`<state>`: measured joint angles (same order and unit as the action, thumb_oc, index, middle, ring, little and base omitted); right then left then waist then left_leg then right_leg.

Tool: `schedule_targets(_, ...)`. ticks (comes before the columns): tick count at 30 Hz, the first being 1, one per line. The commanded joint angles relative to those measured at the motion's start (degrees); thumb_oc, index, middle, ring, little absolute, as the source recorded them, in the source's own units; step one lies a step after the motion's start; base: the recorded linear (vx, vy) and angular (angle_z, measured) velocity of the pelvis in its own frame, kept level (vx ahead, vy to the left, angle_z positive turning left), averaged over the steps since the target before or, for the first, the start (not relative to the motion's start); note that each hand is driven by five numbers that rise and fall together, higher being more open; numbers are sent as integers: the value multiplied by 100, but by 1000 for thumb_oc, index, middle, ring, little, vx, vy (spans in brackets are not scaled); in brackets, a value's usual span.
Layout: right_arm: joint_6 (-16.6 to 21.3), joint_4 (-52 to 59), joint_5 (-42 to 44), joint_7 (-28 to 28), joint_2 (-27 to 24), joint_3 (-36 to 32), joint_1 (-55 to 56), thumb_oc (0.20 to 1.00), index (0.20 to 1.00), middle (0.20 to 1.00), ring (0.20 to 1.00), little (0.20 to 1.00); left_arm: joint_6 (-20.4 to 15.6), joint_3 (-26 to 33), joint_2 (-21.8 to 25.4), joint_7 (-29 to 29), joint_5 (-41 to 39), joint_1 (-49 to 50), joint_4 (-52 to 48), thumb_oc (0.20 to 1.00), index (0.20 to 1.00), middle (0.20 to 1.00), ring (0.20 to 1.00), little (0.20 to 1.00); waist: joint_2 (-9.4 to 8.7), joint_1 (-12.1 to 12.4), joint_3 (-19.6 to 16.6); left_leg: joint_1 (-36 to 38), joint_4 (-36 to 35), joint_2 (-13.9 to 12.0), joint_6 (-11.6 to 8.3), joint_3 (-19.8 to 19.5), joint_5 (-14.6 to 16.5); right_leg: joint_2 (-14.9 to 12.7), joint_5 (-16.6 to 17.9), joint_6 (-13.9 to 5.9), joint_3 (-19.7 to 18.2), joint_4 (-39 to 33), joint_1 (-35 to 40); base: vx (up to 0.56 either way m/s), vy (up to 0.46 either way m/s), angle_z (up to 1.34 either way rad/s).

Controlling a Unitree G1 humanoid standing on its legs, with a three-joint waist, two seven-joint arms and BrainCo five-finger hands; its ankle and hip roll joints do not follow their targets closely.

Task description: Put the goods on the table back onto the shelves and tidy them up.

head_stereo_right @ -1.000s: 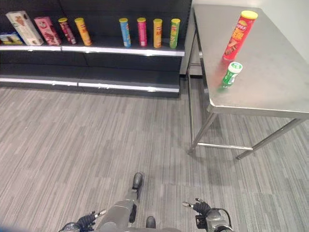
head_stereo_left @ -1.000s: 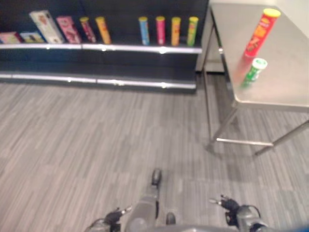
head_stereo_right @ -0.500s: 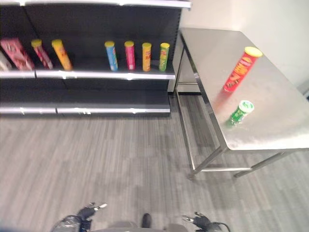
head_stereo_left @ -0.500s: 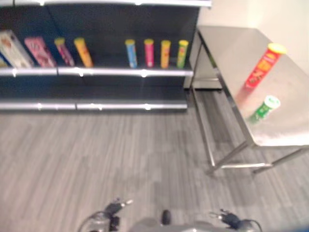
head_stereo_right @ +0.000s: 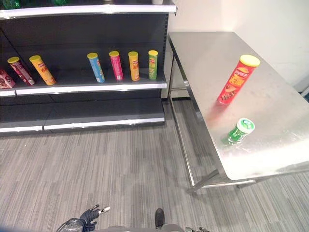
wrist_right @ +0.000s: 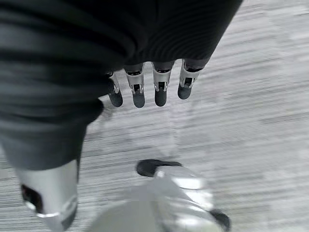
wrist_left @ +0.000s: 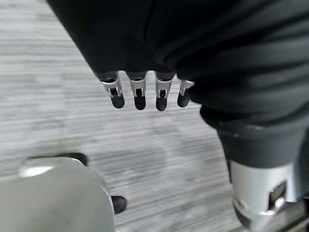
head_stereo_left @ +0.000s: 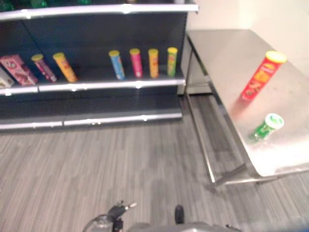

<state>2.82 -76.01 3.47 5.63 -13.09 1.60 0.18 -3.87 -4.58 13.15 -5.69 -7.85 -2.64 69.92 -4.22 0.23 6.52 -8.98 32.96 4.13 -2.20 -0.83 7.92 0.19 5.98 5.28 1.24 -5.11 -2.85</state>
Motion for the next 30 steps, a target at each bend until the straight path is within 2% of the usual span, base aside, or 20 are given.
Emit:
schedule_targets(1, -17, -16, 145, -54, -215, -118, -45, 1000, 1000, 1000, 1000, 1000, -32, -95, 22, -10, -72, -53, -48, 1000, 1000, 1000, 1000, 1000, 105, 15, 50, -115, -2262, -574, 420, -178, -748, 109, -178, -534, -460, 11, 92, 163, 56, -32)
schedule_targets(2, -17, -16, 145, -54, -215, -118, -43, 1000, 1000, 1000, 1000, 1000, -32, -95, 22, -10, -72, -51, -49, 1000, 1000, 1000, 1000, 1000, 99, 28, 68, -72, -2296, -573, 421, -164, -757, 106, -183, -533, -473, 11, 115, 180, 77, -29)
schedule_targets(4, -10, 70, 108, -37, -214, -105, -87, 1000, 1000, 1000, 1000, 1000, -24, -50, 45, -31, -71, -34, -53, 1000, 1000, 1000, 1000, 1000, 101, 138, 77, -325, -3032, -655, 322, -291, -1000, 84, -133, -572, -584, 11, 209, 178, 115, -20)
schedule_targets(7, -12, 127, 54, 2, -216, -27, -181, 1000, 1000, 1000, 1000, 1000, -27, 89, 88, -31, -51, -55, 2, 1000, 1000, 1000, 1000, 1000, 102, 330, 87, -546, -3467, -643, 213, -791, -1089, 29, -92, -568, -875, 11, 347, 195, 181, -65)
schedule_targets(9, 2, 100, 16, 27, -208, -17, -233, 1000, 1000, 1000, 1000, 1000, -29, 235, 93, -59, -1, -52, 72, 1000, 1000, 1000, 1000, 1000, 160, 365, -74, -275, -3762, -753, 156, -1037, -1145, 2, -43, -557, -1069, 11, 308, 179, 261, -101)
schedule_targets(12, -19, 23, 1, 30, -193, -126, -229, 1000, 1000, 1000, 1000, 1000, -55, 312, 83, -12, 22, -51, 152, 1000, 1000, 1000, 1000, 1000, 256, 288, -294, -28, -3796, -782, 67, -822, -1034, -234, -66, -496, -1042, 11, 233, 122, 328, -88)
schedule_targets(16, -53, 178, 103, -21, -186, -269, -226, 1000, 1000, 1000, 1000, 1000, -86, 264, 149, 40, -5, -96, 86, 1000, 1000, 1000, 1000, 1000, 295, 234, -290, 244, -3796, -569, 111, -575, -885, -594, -89, -472, -992, 22, 110, 85, 317, -65)
schedule_targets(21, -76, 186, 226, -144, -314, -573, -160, 1000, 1000, 1000, 1000, 1000, -79, 350, 228, 88, -52, -124, 61, 1000, 1000, 1000, 1000, 1000, 343, 170, -249, 401, -3796, -421, 147, -431, -838, -774, -107, -434, -997, 321, 3, 36, 249, -30)
schedule_targets(23, -67, 311, 500, -269, -604, -1192, 74, 1000, 1000, 1000, 1000, 1000, -90, 493, 317, 134, -47, -99, 79, 1000, 1000, 1000, 1000, 1000, 446, -26, -229, 499, -3796, -424, 146, -421, -844, -632, -72, -504, -1067, 789, -274, 34, 220, -26)
schedule_targets(25, -50, 563, 688, -395, -888, -1739, 290, 1000, 1000, 1000, 1000, 1000, -104, 659, 378, 163, -30, -106, 167, 1000, 1000, 1000, 1000, 1000, 494, -175, -191, 624, -3796, -494, 128, -330, -776, -498, -80, -575, -1004, 819, -413, 19, 84, -11)
schedule_targets(27, -70, 657, 786, -500, -1178, -2140, 547, 1000, 1000, 1000, 1000, 1000, -126, 710, 501, 175, 19, -78, 423, 1000, 1000, 1000, 1000, 1000, 443, -345, -303, 717, -3796, -467, 191, -276, -634, -294, -108, -585, -742, 430, -703, 54, 9, -25)
schedule_targets(28, -45, 578, 904, -592, -1229, -2389, 505, 1000, 1000, 1000, 1000, 1000, -114, 697, 503, 169, 36, -145, 460, 1000, 1000, 1000, 1000, 1000, 396, -336, -313, 674, -3796, -473, 159, -253, -681, -374, -141, -600, -676, 282, -604, 21, -26, -19)
schedule_targets(29, -42, 575, 903, -591, -1230, -2393, 504, 1000, 1000, 1000, 1000, 1000, -114, 694, 502, 170, 36, -149, 462, 1000, 1000, 1000, 1000, 1000, 396, -328, -294, 696, -3796, -473, 160, -248, -675, -374, -141, -600, -680, 270, -579, -12, -28, -10)
schedule_targets(30, 15, 757, 973, -625, -1291, -2676, 757, 1000, 1000, 1000, 1000, 1000, -141, 735, 428, 135, 35, -114, 455, 1000, 1000, 1000, 1000, 1000, 351, -341, -333, 738, -3796, -456, 153, -255, -658, -364, -127, -589, -678, 241, -522, 60, -27, -11)
